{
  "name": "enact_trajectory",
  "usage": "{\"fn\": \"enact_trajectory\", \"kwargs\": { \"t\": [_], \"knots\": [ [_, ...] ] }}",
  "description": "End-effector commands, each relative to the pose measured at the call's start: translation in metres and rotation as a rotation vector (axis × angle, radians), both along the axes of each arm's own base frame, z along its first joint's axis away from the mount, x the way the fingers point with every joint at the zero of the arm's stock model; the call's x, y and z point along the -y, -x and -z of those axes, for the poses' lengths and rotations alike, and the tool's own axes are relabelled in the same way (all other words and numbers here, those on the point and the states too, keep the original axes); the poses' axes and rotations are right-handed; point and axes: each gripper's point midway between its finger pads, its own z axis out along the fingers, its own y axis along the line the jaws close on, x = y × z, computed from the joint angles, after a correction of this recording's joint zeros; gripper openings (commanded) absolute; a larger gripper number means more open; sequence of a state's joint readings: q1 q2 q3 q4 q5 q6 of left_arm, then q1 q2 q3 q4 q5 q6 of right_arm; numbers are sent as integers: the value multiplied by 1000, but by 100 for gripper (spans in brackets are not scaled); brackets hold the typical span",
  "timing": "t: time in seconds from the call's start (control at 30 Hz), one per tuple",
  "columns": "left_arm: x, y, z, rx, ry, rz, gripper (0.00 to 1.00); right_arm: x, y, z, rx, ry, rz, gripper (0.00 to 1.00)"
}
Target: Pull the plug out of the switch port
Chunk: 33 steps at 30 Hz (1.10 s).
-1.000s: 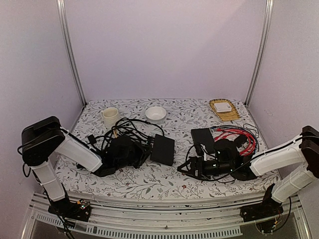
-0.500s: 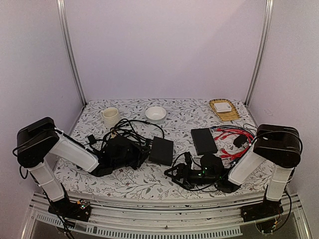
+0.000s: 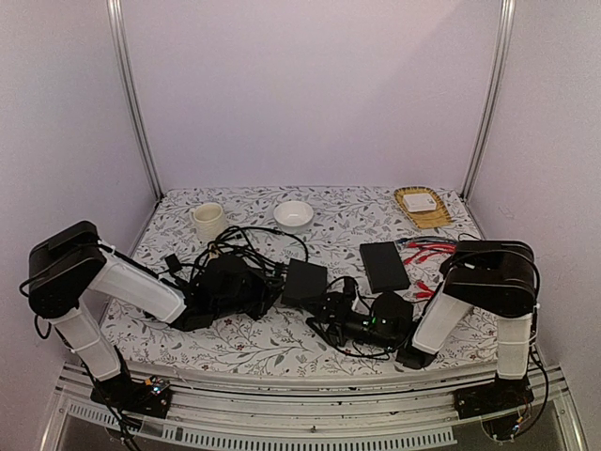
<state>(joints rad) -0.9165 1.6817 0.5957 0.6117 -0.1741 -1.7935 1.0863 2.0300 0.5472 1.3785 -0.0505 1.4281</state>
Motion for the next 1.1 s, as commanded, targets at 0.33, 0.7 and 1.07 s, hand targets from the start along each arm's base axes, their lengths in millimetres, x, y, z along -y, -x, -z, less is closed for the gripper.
{"fn": "enact_trajectory", "kwargs": {
  "t": [0.33,0.7,1.07],
  "knots": [
    [3,4,-11,-31,20,-23,10,5,-35,-2,-7,-176,89,81],
    [8,4,-16,-24,14,3,11,2,-47,1,-9,-213,57,78],
    [13,6,-16,-36,-9,38,13,1,-44,1,13,-209,1,64]
  ]
}}
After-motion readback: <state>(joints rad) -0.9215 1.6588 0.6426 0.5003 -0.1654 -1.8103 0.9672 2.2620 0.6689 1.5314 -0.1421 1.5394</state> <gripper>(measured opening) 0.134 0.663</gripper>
